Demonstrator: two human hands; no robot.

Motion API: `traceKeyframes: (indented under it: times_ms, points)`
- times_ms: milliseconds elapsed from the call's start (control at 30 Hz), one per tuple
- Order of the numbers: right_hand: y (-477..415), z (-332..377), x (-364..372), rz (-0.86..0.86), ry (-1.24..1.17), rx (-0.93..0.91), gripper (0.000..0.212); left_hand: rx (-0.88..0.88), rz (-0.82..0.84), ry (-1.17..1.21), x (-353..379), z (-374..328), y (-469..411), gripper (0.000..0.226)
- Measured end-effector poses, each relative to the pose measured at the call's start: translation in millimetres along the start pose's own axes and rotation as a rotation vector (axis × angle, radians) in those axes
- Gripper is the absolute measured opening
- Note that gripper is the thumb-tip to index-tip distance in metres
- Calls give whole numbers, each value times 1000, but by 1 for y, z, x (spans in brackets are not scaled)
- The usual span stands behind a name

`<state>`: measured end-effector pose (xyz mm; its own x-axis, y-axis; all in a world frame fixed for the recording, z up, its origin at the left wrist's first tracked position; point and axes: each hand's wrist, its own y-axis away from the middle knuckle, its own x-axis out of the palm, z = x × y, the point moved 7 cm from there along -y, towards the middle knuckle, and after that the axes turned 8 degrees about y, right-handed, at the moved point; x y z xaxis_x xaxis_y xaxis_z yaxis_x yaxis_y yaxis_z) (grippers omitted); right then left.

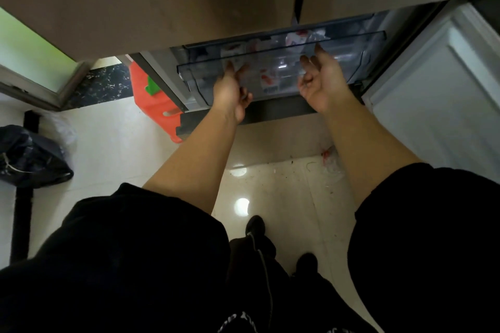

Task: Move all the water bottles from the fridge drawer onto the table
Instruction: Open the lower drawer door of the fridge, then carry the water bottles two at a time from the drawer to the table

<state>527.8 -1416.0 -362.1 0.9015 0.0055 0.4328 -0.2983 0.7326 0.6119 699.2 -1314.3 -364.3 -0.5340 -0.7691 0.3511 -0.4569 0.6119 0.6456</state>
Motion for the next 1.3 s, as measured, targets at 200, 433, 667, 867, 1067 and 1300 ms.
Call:
traceKeyframes:
  times_ms: [200, 433, 667, 867, 1067, 1300]
  points:
    - [31, -18, -32, -14, 189, 43, 33, 58, -88, 13, -14, 29, 35, 43]
    - [67, -46, -75, -59, 393, 53, 27, 68, -193, 3, -40, 68, 82, 30]
    - [93, -60, -101, -30, 410, 61, 36, 78, -248, 2, -52, 95, 111, 35]
    - [103, -41, -96, 10, 521, 36, 23, 46, -257, -40, -47, 83, 121, 30]
    - [111, -5, -94, 53, 994, -187, 35, 190, -423, -260, -60, 48, 137, 18]
    - [96, 45, -43, -20, 1295, -517, 17, 515, -187, -1015, -19, -18, 93, 30]
